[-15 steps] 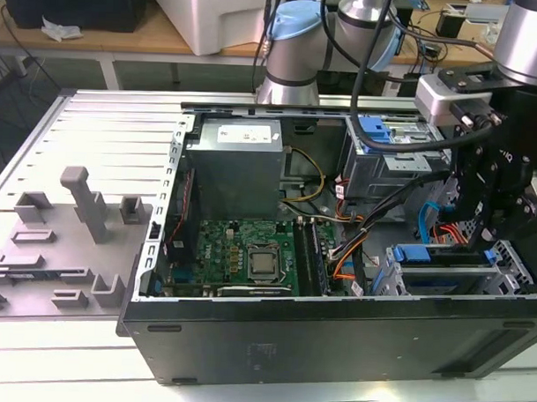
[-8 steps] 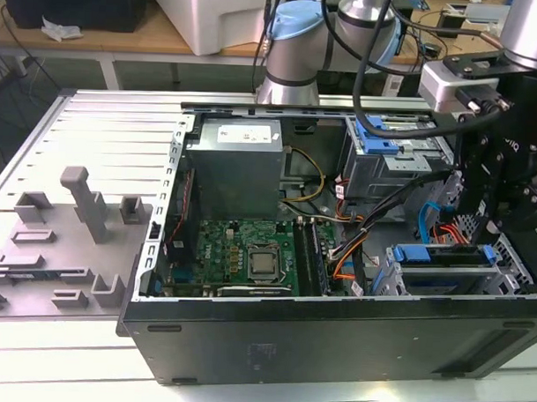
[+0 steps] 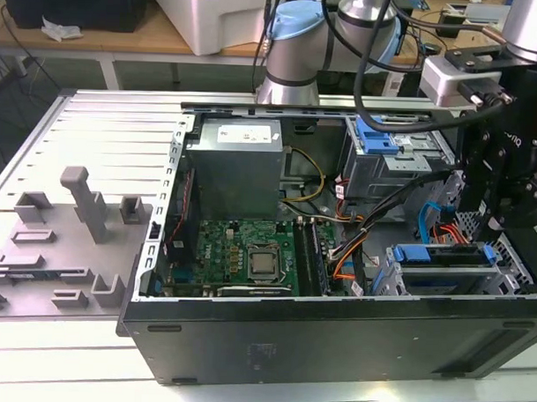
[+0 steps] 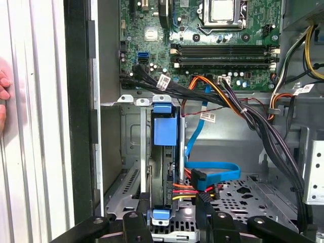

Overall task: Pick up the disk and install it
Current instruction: 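Insert the first disk wire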

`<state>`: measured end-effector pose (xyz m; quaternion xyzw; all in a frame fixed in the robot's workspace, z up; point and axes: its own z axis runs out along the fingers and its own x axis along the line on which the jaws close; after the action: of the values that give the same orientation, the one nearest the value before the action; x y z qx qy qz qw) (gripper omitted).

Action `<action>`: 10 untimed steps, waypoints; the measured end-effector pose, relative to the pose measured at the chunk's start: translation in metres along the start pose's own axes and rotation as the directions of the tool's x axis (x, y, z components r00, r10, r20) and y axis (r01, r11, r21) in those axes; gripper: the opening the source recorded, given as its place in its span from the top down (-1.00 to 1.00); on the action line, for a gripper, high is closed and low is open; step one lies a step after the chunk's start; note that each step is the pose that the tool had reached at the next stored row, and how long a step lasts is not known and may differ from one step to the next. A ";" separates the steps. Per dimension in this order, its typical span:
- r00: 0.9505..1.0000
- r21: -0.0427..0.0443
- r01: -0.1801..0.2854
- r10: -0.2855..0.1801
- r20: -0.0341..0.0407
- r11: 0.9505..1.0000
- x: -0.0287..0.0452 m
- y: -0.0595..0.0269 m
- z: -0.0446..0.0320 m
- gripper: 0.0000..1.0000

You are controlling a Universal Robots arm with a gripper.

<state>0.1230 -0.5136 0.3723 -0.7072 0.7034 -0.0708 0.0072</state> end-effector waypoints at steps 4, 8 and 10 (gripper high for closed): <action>1.000 0.000 0.000 0.000 -0.004 1.000 -0.0025 -0.0003 -0.0027 0.04; 1.000 0.000 0.000 0.000 -0.004 1.000 -0.0036 -0.0001 -0.0067 0.04; 1.000 0.000 0.000 0.000 -0.004 1.000 -0.0037 -0.0001 -0.0091 0.04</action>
<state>0.1222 -0.5091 0.3809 -0.7072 0.7033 -0.0721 0.0060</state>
